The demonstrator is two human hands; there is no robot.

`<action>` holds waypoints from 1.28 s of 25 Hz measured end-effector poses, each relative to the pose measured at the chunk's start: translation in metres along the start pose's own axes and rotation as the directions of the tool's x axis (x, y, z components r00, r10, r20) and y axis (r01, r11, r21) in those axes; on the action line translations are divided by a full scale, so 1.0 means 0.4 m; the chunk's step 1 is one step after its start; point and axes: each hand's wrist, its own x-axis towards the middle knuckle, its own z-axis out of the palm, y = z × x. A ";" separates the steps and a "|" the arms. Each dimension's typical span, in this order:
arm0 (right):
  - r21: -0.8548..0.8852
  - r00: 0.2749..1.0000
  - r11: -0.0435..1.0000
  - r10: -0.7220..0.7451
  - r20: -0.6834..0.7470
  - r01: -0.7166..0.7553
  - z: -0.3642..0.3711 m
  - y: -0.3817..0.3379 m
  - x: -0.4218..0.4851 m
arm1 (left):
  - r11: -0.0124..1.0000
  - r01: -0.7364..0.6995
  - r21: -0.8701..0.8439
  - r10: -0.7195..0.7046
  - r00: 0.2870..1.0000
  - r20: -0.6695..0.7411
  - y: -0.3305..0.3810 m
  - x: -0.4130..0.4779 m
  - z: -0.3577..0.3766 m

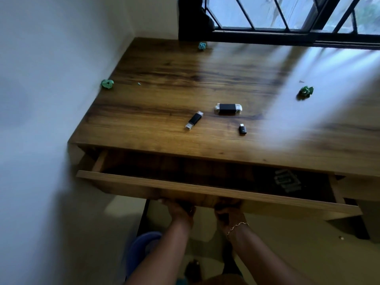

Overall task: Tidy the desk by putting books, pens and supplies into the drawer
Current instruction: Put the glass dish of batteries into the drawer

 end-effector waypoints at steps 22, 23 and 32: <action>-0.178 0.986 0.983 -0.018 0.163 0.048 -0.239 0.209 -0.166 | 0.998 -0.058 0.019 0.057 0.998 0.021 -0.087 -0.229 -0.267; -0.204 0.985 0.978 -0.015 0.170 0.050 -0.249 0.213 -0.174 | 0.998 -0.048 0.043 0.046 0.998 0.047 -0.087 -0.240 -0.281; -0.354 0.984 0.931 -0.020 0.177 0.083 -0.273 0.234 -0.273 | 0.940 0.023 0.340 0.009 0.996 -0.092 -0.105 -0.432 -0.273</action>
